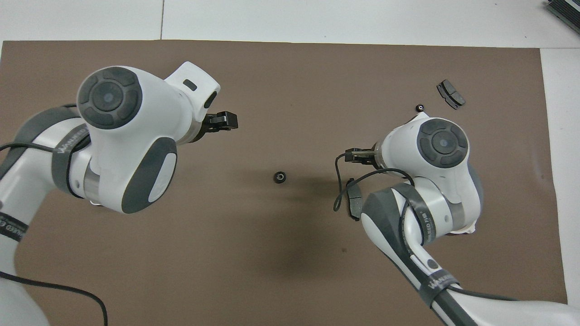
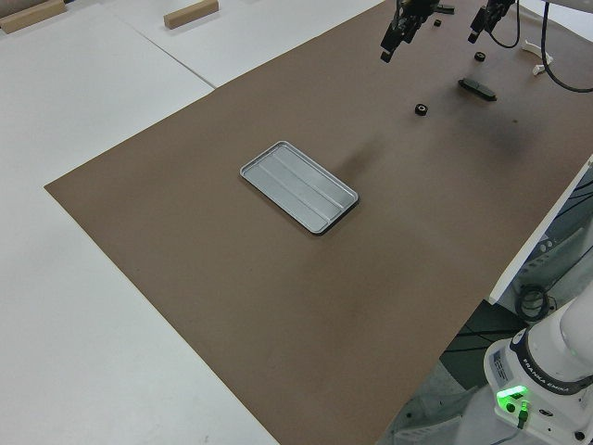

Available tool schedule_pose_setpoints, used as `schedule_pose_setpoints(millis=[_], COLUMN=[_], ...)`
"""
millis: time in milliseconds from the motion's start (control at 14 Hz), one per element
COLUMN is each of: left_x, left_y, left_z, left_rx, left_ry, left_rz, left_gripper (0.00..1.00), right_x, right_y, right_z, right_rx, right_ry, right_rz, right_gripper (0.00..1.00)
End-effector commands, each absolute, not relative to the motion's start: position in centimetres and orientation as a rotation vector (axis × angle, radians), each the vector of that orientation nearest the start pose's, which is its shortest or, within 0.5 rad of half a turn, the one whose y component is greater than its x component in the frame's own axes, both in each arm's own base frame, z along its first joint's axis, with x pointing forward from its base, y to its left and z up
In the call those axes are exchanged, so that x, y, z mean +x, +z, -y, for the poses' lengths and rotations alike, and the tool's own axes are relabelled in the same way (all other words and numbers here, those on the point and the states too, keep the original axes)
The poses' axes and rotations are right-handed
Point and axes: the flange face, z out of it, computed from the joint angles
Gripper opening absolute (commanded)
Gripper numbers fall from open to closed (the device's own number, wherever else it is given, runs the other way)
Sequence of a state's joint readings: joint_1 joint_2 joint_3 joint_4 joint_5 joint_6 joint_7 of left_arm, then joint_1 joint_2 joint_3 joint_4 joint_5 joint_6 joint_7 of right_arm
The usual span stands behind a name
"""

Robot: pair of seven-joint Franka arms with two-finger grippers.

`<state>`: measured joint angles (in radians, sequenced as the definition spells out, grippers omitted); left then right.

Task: Pick bearing gear from pile to tray

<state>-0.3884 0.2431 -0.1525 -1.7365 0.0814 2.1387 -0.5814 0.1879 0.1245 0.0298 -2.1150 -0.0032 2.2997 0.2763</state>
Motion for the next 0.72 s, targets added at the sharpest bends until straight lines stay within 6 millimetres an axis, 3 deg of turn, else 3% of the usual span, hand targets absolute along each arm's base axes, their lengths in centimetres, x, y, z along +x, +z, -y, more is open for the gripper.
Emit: schedule_pose_setpoints(millis=[0,215,358,502,645], left_x=[55.7,54.4,53.2,51.5,50.5], left_y=[41.2,37.1,34.4,32.5,32.0], left_z=[35.4,37.9,37.9,38.6,39.4], left_rx=[-3.168,-3.178,-3.19,-3.199,-3.2], left_ry=[-0.284,-0.253,-0.26,-0.258,-0.247], left_rz=[0.02,0.015,0.007,-0.02,-0.023], left_gripper=[1.0,1.0,1.0,1.0,1.0], right_x=[55.1,54.6,54.5,54.9,54.8], right_y=[34.7,32.7,30.8,29.8,29.4], right_z=[-8.0,-6.4,-5.5,-5.5,-5.5], right_rx=[-3.109,-3.113,-3.112,-3.109,-3.11], right_ry=[-0.097,-0.074,-0.072,-0.103,-0.091], right_rz=[-0.057,-0.048,-0.078,-0.079,-0.079], right_gripper=[1.0,1.0,0.92,0.9,0.84])
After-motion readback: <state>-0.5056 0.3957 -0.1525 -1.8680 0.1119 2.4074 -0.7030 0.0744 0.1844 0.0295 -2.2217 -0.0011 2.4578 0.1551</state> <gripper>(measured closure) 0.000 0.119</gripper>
